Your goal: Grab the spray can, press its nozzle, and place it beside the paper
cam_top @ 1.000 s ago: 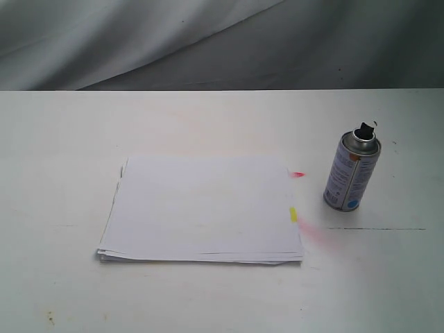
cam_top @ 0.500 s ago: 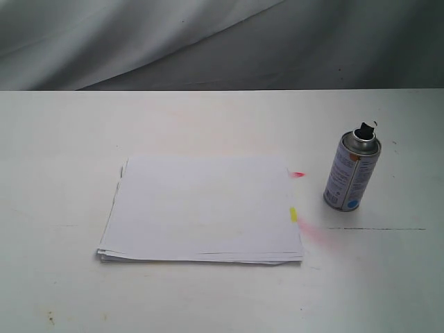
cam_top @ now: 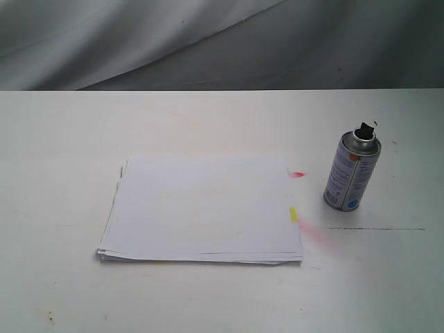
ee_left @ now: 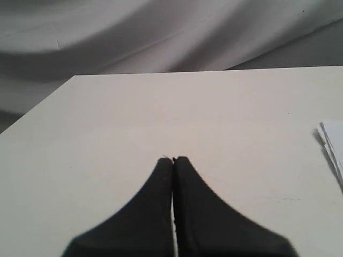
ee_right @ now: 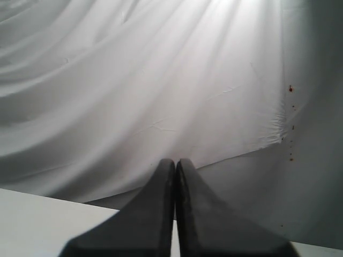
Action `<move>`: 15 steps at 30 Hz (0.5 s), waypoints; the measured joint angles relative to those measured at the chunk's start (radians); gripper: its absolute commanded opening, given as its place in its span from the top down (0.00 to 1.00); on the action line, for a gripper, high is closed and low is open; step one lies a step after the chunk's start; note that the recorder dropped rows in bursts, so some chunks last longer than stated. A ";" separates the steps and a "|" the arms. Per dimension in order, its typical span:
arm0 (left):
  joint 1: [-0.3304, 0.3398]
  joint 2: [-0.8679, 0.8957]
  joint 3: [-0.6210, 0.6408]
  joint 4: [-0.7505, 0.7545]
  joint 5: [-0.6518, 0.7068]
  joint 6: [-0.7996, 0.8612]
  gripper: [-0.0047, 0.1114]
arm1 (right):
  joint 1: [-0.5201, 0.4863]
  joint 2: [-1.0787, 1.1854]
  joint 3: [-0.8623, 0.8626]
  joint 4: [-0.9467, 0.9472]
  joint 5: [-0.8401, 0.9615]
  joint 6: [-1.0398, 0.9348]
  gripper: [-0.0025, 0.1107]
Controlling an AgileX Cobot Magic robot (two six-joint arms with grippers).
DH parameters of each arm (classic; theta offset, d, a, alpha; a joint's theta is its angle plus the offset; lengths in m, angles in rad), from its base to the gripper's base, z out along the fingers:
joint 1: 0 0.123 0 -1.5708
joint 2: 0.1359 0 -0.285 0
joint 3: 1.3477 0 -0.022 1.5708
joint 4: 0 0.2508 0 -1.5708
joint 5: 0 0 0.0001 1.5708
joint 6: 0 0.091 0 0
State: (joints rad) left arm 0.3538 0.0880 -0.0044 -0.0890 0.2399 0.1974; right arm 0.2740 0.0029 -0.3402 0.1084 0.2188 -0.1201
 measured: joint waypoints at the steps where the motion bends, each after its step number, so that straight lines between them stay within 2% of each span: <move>1: 0.000 0.000 0.000 0.000 0.000 0.000 0.96 | 0.000 0.000 0.000 0.000 0.000 0.000 0.98; 11: 0.000 0.000 0.000 0.000 0.000 0.000 0.96 | 0.000 0.000 0.006 -0.005 -0.002 0.000 0.98; 15: 0.000 0.000 0.000 0.000 0.000 0.000 0.96 | -0.025 0.000 0.055 -0.099 -0.006 0.000 0.98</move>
State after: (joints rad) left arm 0.3538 0.0877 -0.0044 -0.0890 0.2399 0.1974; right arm 0.2486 0.0029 -0.2854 0.0096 0.2126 -0.1201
